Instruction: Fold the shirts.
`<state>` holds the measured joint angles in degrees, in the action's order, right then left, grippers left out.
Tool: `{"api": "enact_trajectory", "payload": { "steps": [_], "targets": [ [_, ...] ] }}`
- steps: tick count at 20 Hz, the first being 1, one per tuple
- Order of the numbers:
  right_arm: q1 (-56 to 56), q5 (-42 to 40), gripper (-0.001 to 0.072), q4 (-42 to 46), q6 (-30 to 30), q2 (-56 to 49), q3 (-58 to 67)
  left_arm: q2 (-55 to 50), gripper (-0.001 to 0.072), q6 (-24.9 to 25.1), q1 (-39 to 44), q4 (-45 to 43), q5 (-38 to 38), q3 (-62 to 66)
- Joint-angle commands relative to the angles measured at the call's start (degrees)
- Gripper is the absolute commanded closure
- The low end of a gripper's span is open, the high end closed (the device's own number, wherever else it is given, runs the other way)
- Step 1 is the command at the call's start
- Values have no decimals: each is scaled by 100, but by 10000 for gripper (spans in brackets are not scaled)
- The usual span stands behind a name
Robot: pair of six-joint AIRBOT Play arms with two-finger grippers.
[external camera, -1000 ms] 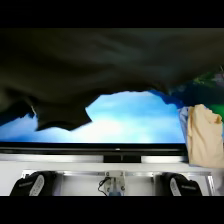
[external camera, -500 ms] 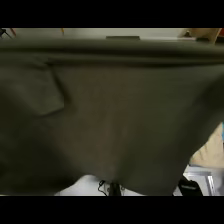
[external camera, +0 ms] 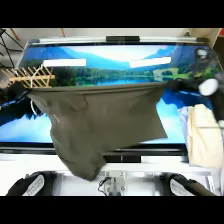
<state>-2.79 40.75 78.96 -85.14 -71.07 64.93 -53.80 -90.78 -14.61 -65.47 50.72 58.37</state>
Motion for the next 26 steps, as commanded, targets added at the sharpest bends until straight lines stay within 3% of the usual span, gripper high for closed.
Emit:
{"api": "enact_trajectory", "payload": {
  "steps": [1,4,8,9,11,12,15,17,19,21,25,26],
  "targets": [
    [302,-2114,637,-358,-844,-1008,-101,-1113,673,28,4,658,-1231,-31],
    [249,-2562,637,-686,-1211,-1397,-101,-1810,672,28,162,855,-1248,13],
    [435,-1530,637,-990,-1209,-1727,-101,-2549,668,-20,691,859,-911,15],
    [501,-1403,605,-1104,-1209,-1718,-98,-2614,607,-15,785,857,-699,15],
    [529,-970,207,-1182,-1093,-1502,13,-2588,229,28,702,848,68,129],
    [448,-529,182,-1003,-826,-1316,170,-2557,148,103,522,828,660,295],
    [-44,1156,186,-52,-448,-706,616,-2208,170,739,-243,741,2413,619],
    [-575,2302,187,74,-170,-428,647,-1622,174,772,-599,374,2892,76],
    [-1056,3272,187,-52,195,-400,599,-903,173,811,-796,389,2824,-1097],
    [-1377,3742,187,-315,341,-400,389,-293,178,935,-754,634,2522,-2273],
    [-1449,3807,187,-616,343,-400,15,153,178,933,-496,1023,1908,-3587],
    [-1449,3790,187,-682,345,-400,-39,142,209,916,-450,1036,1735,-3753]
  ]
}}
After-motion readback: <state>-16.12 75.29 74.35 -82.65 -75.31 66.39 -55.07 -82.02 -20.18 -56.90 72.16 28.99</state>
